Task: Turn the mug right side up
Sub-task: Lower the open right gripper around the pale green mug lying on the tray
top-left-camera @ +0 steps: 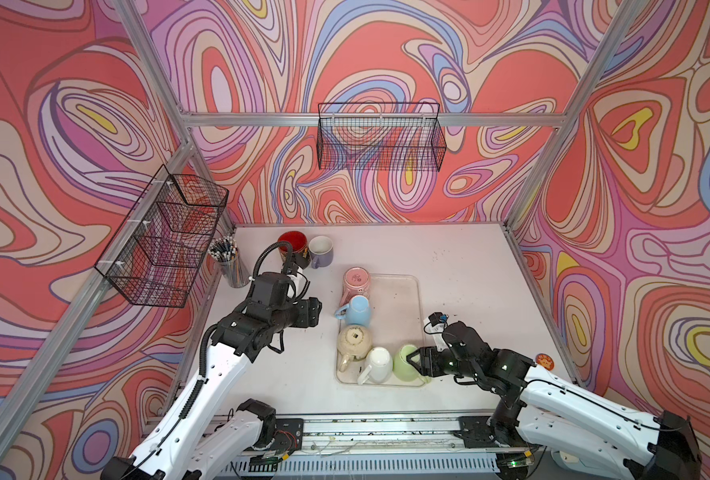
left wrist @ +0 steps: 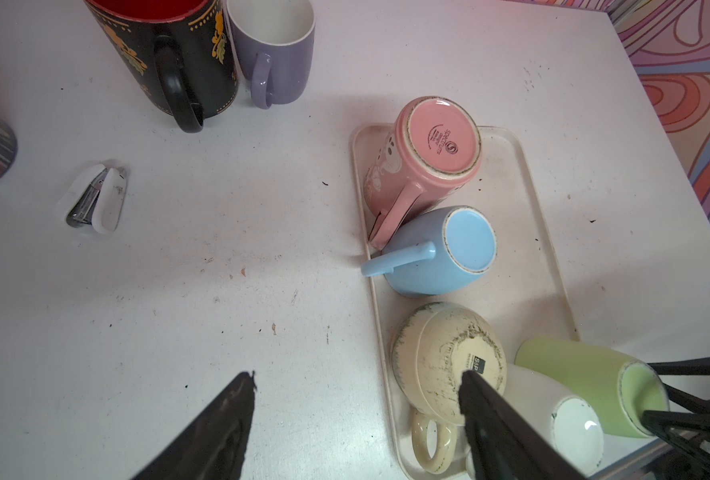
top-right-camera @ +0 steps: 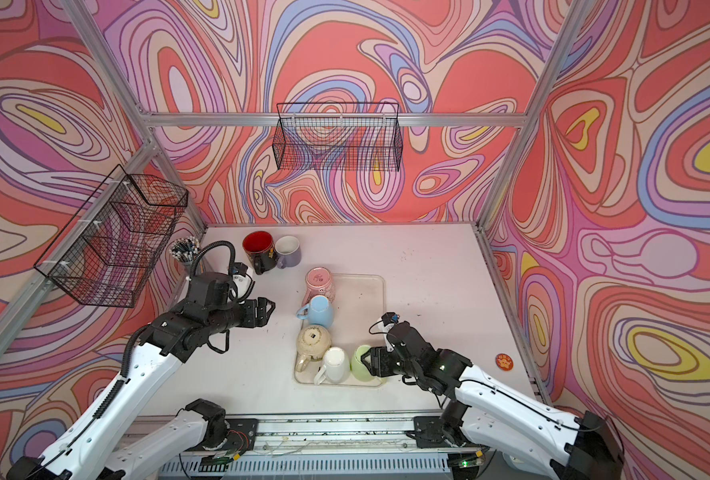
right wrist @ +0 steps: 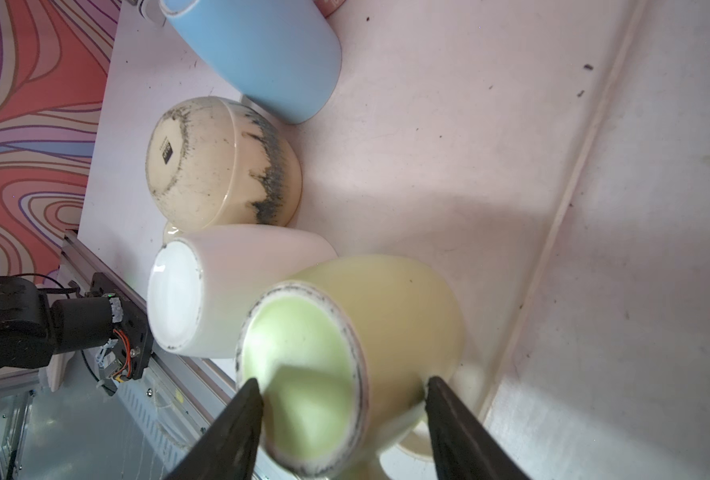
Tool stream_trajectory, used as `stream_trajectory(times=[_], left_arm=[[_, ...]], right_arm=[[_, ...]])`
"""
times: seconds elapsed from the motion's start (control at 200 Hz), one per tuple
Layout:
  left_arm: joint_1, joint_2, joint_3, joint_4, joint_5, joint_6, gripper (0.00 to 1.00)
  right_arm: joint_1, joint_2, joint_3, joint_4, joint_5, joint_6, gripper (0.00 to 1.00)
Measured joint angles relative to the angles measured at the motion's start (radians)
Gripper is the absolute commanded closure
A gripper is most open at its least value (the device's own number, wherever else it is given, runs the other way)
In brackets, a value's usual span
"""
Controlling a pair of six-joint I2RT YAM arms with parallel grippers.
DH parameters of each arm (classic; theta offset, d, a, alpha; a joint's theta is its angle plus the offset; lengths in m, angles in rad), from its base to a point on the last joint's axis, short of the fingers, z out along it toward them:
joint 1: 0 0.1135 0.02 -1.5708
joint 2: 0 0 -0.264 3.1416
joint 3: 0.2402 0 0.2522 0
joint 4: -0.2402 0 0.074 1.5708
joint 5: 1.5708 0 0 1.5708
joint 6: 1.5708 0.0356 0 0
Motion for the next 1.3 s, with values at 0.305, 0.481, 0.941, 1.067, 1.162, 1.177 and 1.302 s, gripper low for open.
stream_trajectory(times=[0.305,0.481,0.941,1.067,1.162,1.177,1.302], left_arm=[[0.0,0.001,0.0,0.0,0.002,0.0,0.2],[0.0,0.001,0.0,0.0,0.002,0.0,0.2],[0.0,0.002,0.0,0.0,0.002,0.003,0.2],[0.0,0.002,0.0,0.0,0.002,0.004,0.2],[0.0,0.002,-0.001,0.0,0.002,0.004,0.2],[0.0,0.002,-0.001,0.0,0.002,0.004,0.2],[-0.001,0.002,-0.002,0.0,0.002,0.004,0.2]], right_arm=[[0.008,-0.003,0.05,-0.063,0.032,-0.026,0.27],[0.013,-0.004,0.09,-0.086,0.032,-0.049,0.23],[0.202,0.082,0.091,-0.119,0.158,-0.033,0.25],[0.214,0.109,0.09,-0.116,0.2,-0.013,0.29],[0.215,0.117,0.09,-0.108,0.225,-0.001,0.34],[0.216,0.118,0.09,-0.107,0.23,0.002,0.34],[0.217,0.138,0.09,-0.095,0.261,0.011,0.43]])
